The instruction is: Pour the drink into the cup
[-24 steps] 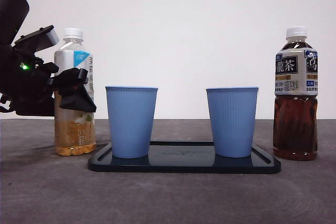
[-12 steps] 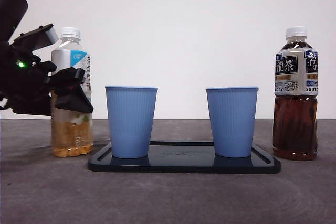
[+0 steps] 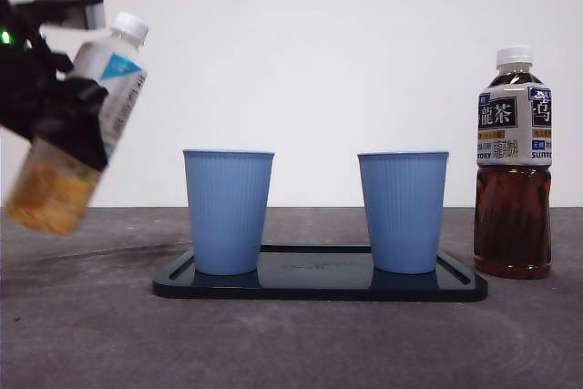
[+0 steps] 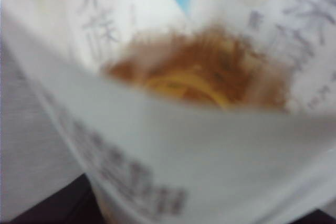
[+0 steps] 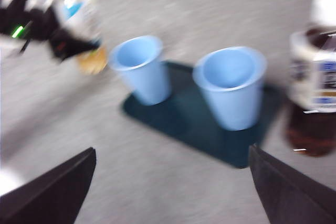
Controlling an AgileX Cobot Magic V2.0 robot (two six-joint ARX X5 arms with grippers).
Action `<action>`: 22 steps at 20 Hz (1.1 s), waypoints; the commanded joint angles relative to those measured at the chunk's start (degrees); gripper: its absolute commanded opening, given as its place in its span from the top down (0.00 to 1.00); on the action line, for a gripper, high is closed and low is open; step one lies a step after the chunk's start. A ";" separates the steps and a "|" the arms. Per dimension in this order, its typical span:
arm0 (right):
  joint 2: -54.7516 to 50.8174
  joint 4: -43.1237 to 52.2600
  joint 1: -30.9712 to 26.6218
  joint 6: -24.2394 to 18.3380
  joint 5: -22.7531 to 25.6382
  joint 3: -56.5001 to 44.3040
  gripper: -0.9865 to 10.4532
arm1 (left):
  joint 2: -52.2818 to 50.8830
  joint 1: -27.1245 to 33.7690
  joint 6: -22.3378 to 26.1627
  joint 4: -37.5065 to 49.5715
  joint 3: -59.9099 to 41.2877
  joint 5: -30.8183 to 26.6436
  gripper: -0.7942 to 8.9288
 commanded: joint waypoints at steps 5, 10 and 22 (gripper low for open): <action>0.17 -0.20 0.37 -2.43 -6.69 0.96 0.51 | -0.59 -5.70 19.65 -18.47 14.27 -14.95 0.73; 0.22 -0.37 0.37 -3.30 -8.79 0.96 0.51 | -0.13 -11.54 30.62 -19.93 17.14 -30.03 0.73; 2.08 -1.18 1.75 -5.86 -19.58 0.96 0.51 | 5.42 -18.21 41.79 -19.63 17.14 -45.81 0.77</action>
